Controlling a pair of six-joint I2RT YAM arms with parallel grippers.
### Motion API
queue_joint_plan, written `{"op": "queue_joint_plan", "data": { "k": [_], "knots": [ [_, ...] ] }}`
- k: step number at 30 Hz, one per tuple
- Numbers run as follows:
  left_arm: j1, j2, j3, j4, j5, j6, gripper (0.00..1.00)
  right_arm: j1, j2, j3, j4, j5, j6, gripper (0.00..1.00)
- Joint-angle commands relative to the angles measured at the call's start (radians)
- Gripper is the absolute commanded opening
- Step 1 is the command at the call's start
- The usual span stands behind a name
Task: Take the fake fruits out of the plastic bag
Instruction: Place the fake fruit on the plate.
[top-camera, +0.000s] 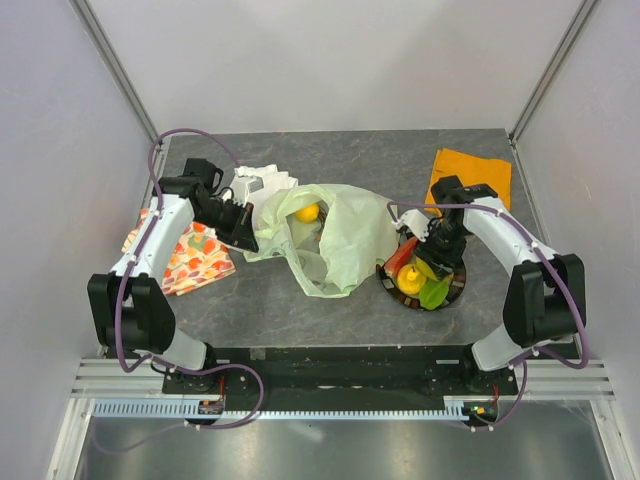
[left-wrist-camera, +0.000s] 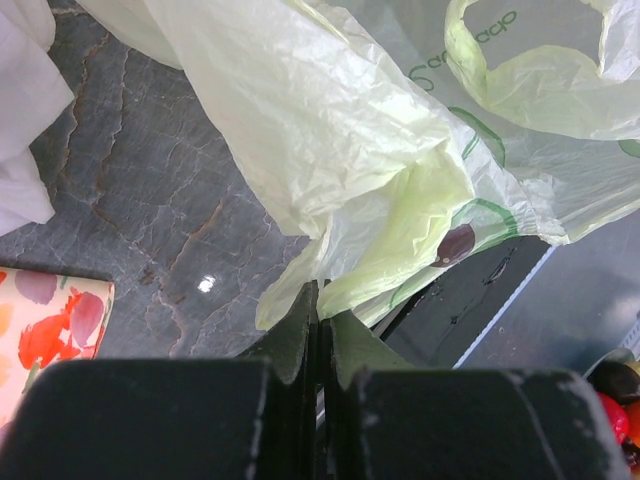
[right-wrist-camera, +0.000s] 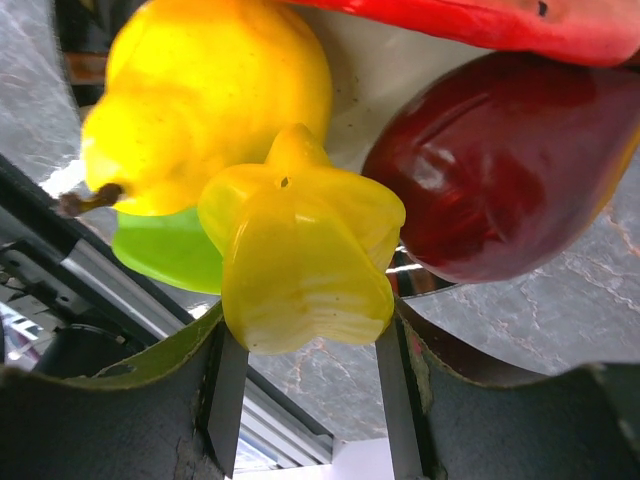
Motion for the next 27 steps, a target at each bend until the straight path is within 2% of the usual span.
{"op": "queue_joint_plan", "data": {
  "k": [1,5,8,14,20,27],
  "knots": [
    [-0.001,-0.003,0.009,0.019,0.04,-0.02,0.02,0.0,-0.037,-0.024,0.021,0.039,-0.029,0.43],
    [-0.001,0.007,0.025,0.021,0.051,-0.023,0.01,-0.009,-0.092,-0.036,0.014,0.097,-0.058,0.34],
    [-0.002,0.012,0.026,0.019,0.054,-0.025,0.01,-0.07,-0.136,-0.045,0.004,0.109,-0.051,0.31],
    [-0.002,0.021,0.032,0.015,0.055,-0.022,0.02,-0.24,-0.159,-0.01,-0.039,-0.025,0.082,0.31],
    [-0.004,0.024,0.057,-0.001,0.054,-0.025,0.01,-0.312,-0.056,-0.031,-0.033,-0.16,0.239,0.33],
    [-0.004,0.015,0.06,-0.018,0.039,-0.028,0.02,-0.363,0.082,-0.009,0.031,-0.191,0.366,0.34]
  ]
}}
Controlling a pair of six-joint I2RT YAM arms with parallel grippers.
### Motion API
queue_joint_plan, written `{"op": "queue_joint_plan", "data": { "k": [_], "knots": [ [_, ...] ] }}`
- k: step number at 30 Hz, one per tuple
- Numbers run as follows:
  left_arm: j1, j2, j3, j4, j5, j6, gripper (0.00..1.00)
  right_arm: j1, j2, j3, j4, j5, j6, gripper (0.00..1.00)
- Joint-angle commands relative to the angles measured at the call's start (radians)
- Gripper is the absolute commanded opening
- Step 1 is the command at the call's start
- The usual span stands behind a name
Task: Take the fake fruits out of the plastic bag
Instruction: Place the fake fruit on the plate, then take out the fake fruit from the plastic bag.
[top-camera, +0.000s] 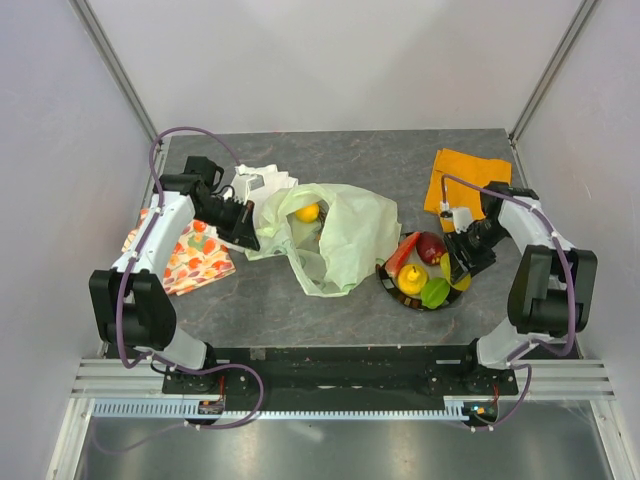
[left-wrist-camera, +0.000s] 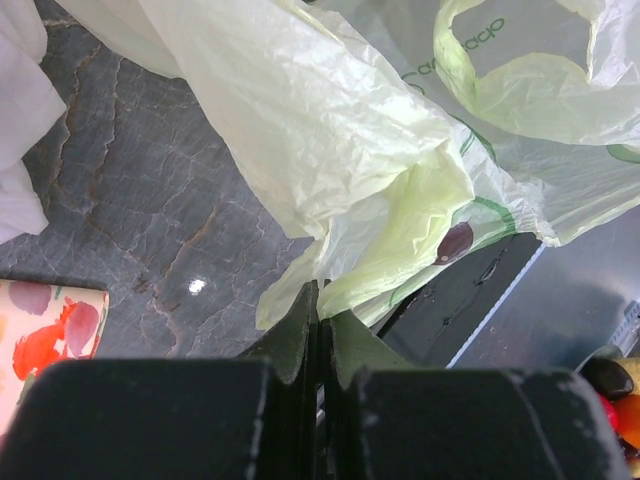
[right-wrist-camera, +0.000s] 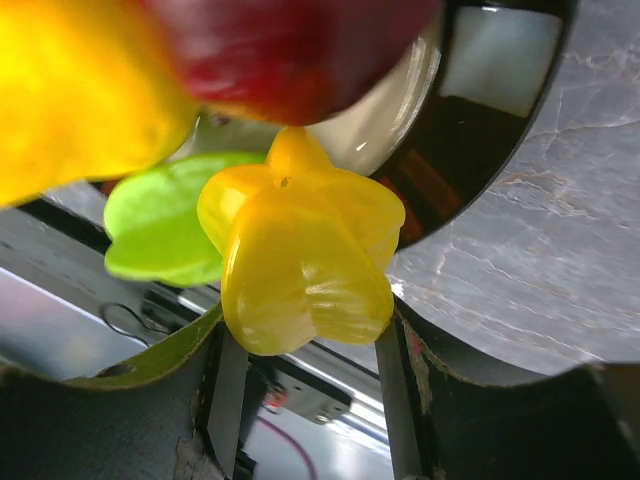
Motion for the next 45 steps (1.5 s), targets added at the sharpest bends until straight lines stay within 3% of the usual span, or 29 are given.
{"op": "queue_joint_plan", "data": {
  "k": [1,6,9,10,12,15,20,22,25,27,29,35,40,45],
  "knots": [
    [-0.004,-0.009,0.033,-0.011,0.014,-0.03,0.02,-0.048,0.084,0.038,0.045,-0.06,0.139,0.34],
    [-0.005,-0.015,0.026,-0.013,0.006,-0.035,0.02,-0.108,0.159,0.06,0.049,-0.091,0.204,0.37],
    [-0.005,-0.012,0.029,-0.013,0.003,-0.035,0.02,-0.109,0.167,0.061,0.061,-0.094,0.204,0.48],
    [-0.005,-0.011,0.029,-0.01,0.003,-0.035,0.02,-0.108,0.169,0.065,0.068,-0.097,0.206,0.58],
    [-0.005,-0.008,0.029,-0.013,0.008,-0.033,0.01,-0.108,0.172,0.08,0.059,-0.105,0.203,0.69],
    [-0.005,-0.005,0.03,-0.013,0.009,-0.029,0.02,-0.108,0.155,0.107,0.002,-0.096,0.178,0.98],
    [-0.005,0.008,0.035,-0.015,0.028,-0.021,0.02,-0.123,0.066,0.241,-0.079,-0.027,0.145,0.98],
    [-0.005,-0.006,0.032,-0.027,0.053,-0.004,0.02,-0.122,0.006,0.388,-0.077,-0.054,0.111,0.98],
    [-0.005,-0.034,0.021,-0.042,0.103,0.019,0.02,-0.019,-0.035,0.572,-0.008,-0.169,0.083,0.98],
    [-0.005,-0.045,0.021,-0.059,0.124,0.03,0.02,0.161,-0.031,0.659,0.044,-0.179,0.106,0.98],
    [-0.005,-0.06,0.021,-0.067,0.144,0.034,0.01,0.321,0.012,0.706,0.086,-0.174,0.143,0.98],
    [-0.005,-0.074,-0.005,-0.062,0.123,0.02,0.02,0.593,0.262,0.914,0.212,-0.108,0.265,0.9],
    [-0.005,-0.097,-0.008,-0.09,0.124,0.027,0.02,0.679,0.456,1.034,0.262,-0.025,0.322,0.82],
    [-0.005,-0.15,-0.028,-0.1,0.152,0.011,0.02,0.717,0.557,1.097,0.266,-0.033,0.322,0.66]
  ]
}}
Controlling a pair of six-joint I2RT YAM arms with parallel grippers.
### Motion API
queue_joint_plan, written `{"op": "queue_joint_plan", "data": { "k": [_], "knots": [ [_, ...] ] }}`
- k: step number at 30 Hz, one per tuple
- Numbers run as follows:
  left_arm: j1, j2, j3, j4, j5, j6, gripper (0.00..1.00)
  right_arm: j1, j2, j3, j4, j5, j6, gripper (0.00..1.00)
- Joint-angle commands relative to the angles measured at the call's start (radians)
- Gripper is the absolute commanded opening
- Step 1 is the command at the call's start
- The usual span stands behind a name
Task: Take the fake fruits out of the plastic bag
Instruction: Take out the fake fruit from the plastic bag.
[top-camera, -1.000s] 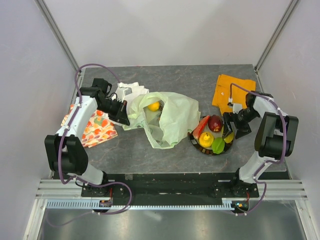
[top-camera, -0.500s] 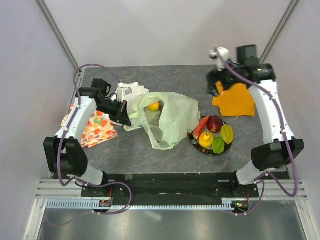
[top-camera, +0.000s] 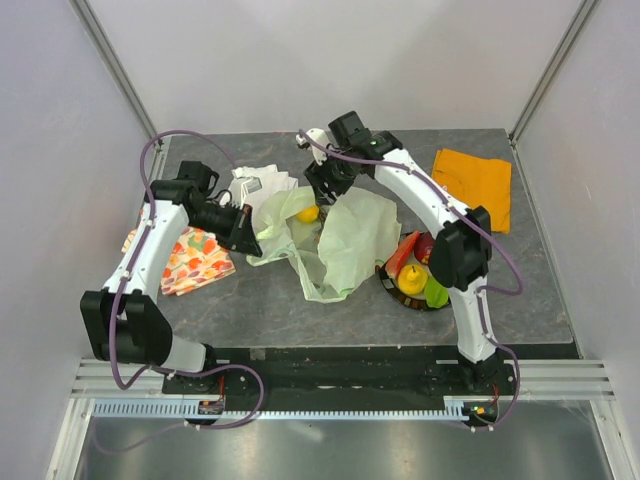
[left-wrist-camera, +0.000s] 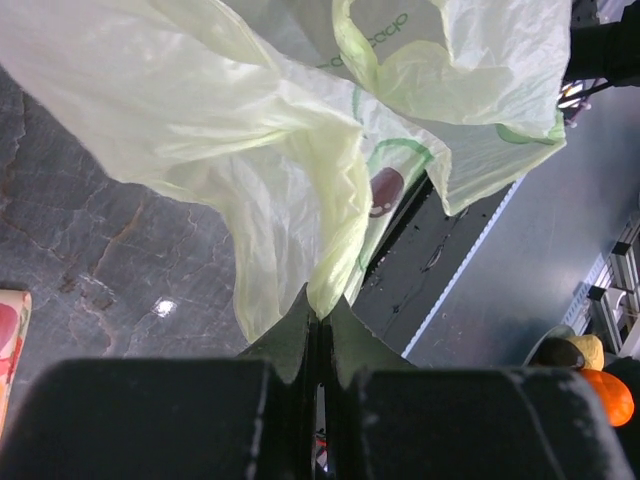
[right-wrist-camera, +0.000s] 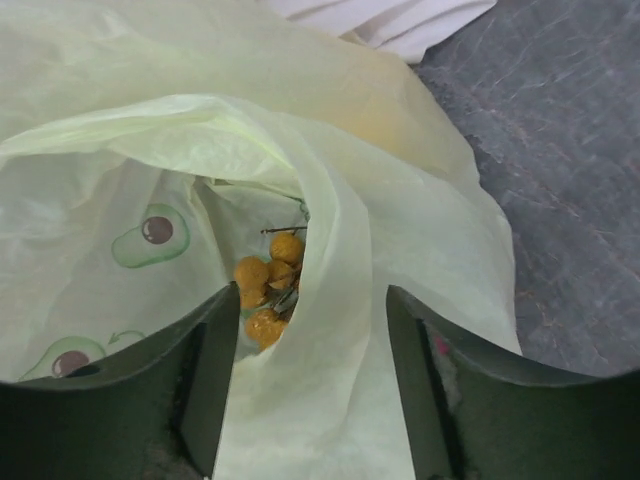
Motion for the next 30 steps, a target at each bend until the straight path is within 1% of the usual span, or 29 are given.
{"op": "queue_joint_plan", "data": {
  "k": [1,2,4,9,10,14,15,16,18,19,21,24,25,27,28,30],
  "knots": [
    [-0.005,-0.072,-0.024,-0.021,0.053,0.009,0.02,0.024,0.042,0.087,0.025,0.018,0.03,0.65],
    [-0.005,-0.074,-0.027,-0.021,0.056,0.005,0.02,0.033,0.051,0.087,0.023,0.013,0.032,0.61],
    [-0.005,-0.072,-0.035,-0.02,0.057,0.003,0.02,0.043,0.077,0.087,0.025,0.006,0.033,0.58],
    [-0.005,-0.072,-0.032,-0.018,0.053,0.003,0.02,0.075,0.096,0.106,0.031,0.001,0.042,0.54],
    [-0.005,-0.068,-0.031,-0.018,0.054,0.003,0.02,0.078,0.093,0.106,0.031,-0.022,0.044,0.54],
    [-0.003,-0.048,-0.017,-0.016,0.057,-0.008,0.02,0.092,0.059,0.072,0.028,-0.025,0.056,0.52],
    [-0.005,-0.043,-0.009,-0.018,0.063,-0.009,0.01,0.093,0.03,0.064,0.031,-0.025,0.061,0.52],
    [-0.005,-0.036,-0.004,-0.018,0.066,-0.011,0.02,0.099,0.012,0.058,0.039,0.011,0.065,0.6],
    [-0.005,-0.025,0.008,-0.018,0.071,-0.012,0.02,0.112,-0.051,0.018,0.069,0.065,0.076,0.74],
    [-0.005,-0.022,0.009,-0.018,0.076,-0.014,0.02,0.116,-0.07,0.006,0.081,0.079,0.076,0.83],
    [-0.005,-0.009,0.017,-0.018,0.083,-0.017,0.02,0.125,-0.128,-0.054,0.127,0.078,0.065,0.84],
    [-0.003,0.001,0.025,-0.016,0.096,-0.021,0.02,0.156,-0.179,-0.147,0.171,0.059,0.023,0.73],
    [-0.003,0.004,0.028,-0.016,0.097,-0.024,0.02,0.165,-0.182,-0.163,0.172,0.044,0.018,0.62],
    [-0.003,0.011,0.032,-0.018,0.102,-0.026,0.01,0.17,-0.185,-0.198,0.166,0.0,0.024,0.54],
    [-0.003,0.017,0.034,-0.021,0.105,-0.026,0.02,0.178,-0.188,-0.21,0.172,-0.016,0.024,0.45],
    [-0.002,0.029,0.035,-0.024,0.109,-0.028,0.02,0.188,-0.185,-0.241,0.177,-0.033,0.016,0.4]
  ]
}}
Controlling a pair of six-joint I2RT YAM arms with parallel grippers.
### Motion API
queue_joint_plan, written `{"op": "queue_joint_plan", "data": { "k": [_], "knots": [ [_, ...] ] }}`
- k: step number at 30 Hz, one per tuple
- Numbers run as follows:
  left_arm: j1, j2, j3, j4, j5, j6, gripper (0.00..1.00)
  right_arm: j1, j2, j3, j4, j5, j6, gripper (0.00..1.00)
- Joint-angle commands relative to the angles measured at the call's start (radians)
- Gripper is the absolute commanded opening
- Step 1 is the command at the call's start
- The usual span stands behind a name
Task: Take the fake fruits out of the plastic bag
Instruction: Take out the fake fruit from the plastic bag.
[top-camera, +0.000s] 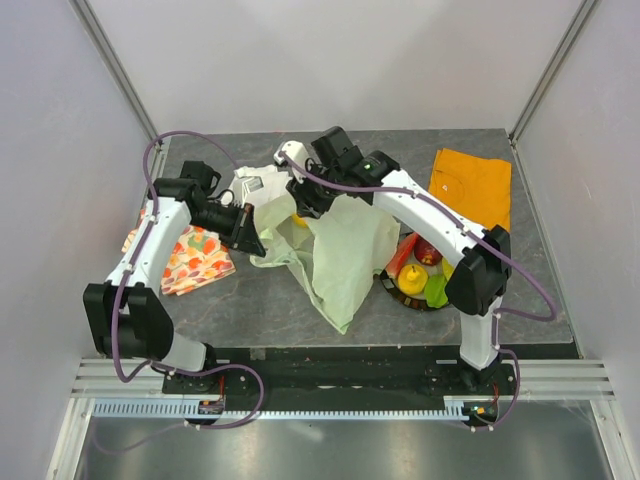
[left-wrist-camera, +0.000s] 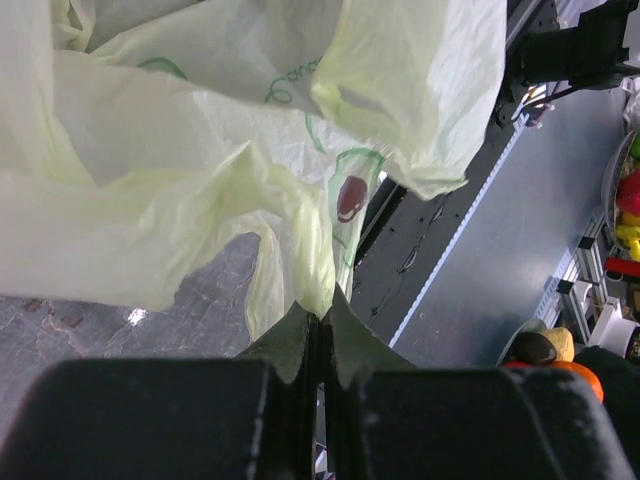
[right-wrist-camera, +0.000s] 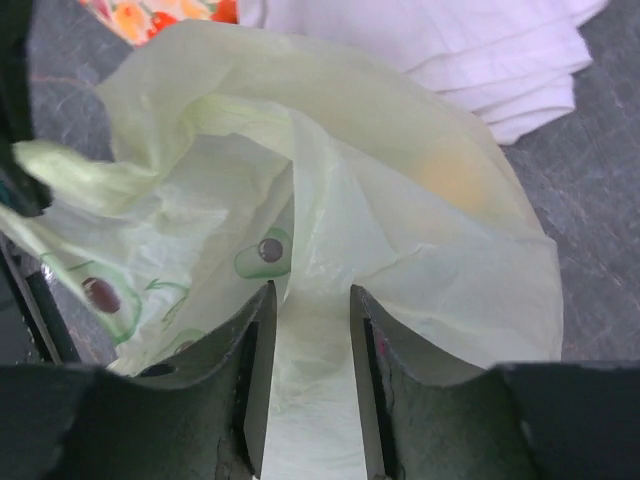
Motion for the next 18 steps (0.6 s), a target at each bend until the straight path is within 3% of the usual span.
{"op": "queue_joint_plan", "data": {
  "k": [1,5,6,7,9,14,18],
  "knots": [
    [-0.002,0.022,0.039,-0.012,0.053,-0.023,0.02,0.03,-0.003,-0.059,0.032,-0.061,-0.013,0.39],
    [0.0,0.033,0.047,-0.013,0.055,-0.023,0.02,0.031,0.014,-0.054,0.04,-0.023,0.001,0.37],
    [0.0,0.034,0.05,-0.018,0.055,-0.02,0.02,0.031,0.0,-0.054,0.053,0.024,0.013,0.44],
    [0.0,0.034,0.053,-0.021,0.055,-0.016,0.02,0.031,-0.008,-0.048,0.079,0.115,0.019,0.67],
    [0.003,0.031,0.053,-0.027,0.055,-0.018,0.02,0.03,-0.029,-0.025,0.084,0.193,-0.005,0.85],
    [0.009,0.019,0.024,-0.026,0.061,-0.016,0.02,0.037,-0.127,0.009,0.072,0.016,-0.059,0.79],
    [0.018,0.019,0.022,-0.021,0.061,-0.015,0.01,0.068,-0.121,-0.033,0.028,-0.116,-0.053,0.59]
  ]
}}
